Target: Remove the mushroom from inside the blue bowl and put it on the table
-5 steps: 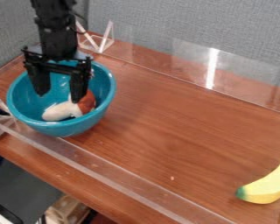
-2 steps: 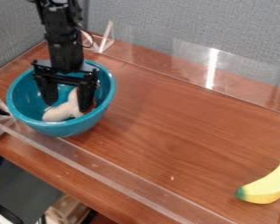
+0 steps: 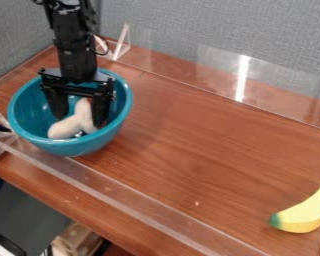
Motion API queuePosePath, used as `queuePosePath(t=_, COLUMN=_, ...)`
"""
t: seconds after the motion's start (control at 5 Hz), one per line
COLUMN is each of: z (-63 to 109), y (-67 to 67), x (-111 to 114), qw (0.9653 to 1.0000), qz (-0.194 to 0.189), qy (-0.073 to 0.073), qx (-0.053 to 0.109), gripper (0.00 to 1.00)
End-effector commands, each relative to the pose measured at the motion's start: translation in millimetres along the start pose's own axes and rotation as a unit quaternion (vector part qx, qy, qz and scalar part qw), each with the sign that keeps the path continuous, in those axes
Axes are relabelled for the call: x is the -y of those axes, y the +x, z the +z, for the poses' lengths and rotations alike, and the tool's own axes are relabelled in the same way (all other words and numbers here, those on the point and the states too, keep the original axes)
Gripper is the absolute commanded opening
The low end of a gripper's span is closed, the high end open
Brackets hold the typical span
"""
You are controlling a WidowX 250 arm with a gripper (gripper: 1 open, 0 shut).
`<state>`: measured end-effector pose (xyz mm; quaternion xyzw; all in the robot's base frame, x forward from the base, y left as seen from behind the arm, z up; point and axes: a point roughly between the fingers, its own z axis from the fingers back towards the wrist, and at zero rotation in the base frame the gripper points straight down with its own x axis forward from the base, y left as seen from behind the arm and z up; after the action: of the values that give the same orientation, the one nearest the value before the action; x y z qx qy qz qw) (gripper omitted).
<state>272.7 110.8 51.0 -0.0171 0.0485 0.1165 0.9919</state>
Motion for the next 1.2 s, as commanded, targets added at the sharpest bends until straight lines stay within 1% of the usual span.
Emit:
queuePosePath(t=0.0, z=11.1, y=10.2, x=1.8, qw=0.9997, qz=-0.006, qy=0.007, qx=0.024, gripper=1.0)
queuePosePath(t=0.6, z=13.4, y=9.8, x=3.4, qw=0.9998, qz=-0.009, qy=0.009, qx=0.013, gripper=1.0)
queuePosePath(t=0.8, z=10.9, y=10.5, x=4.6, qw=0.9999, qz=-0.009, qy=0.007, qx=0.013, gripper=0.0)
queuePosePath(t=1.0, z=11.7, y=10.3, x=5.7, qw=0.9999, qz=-0.01, qy=0.006, qx=0.012, gripper=0.0)
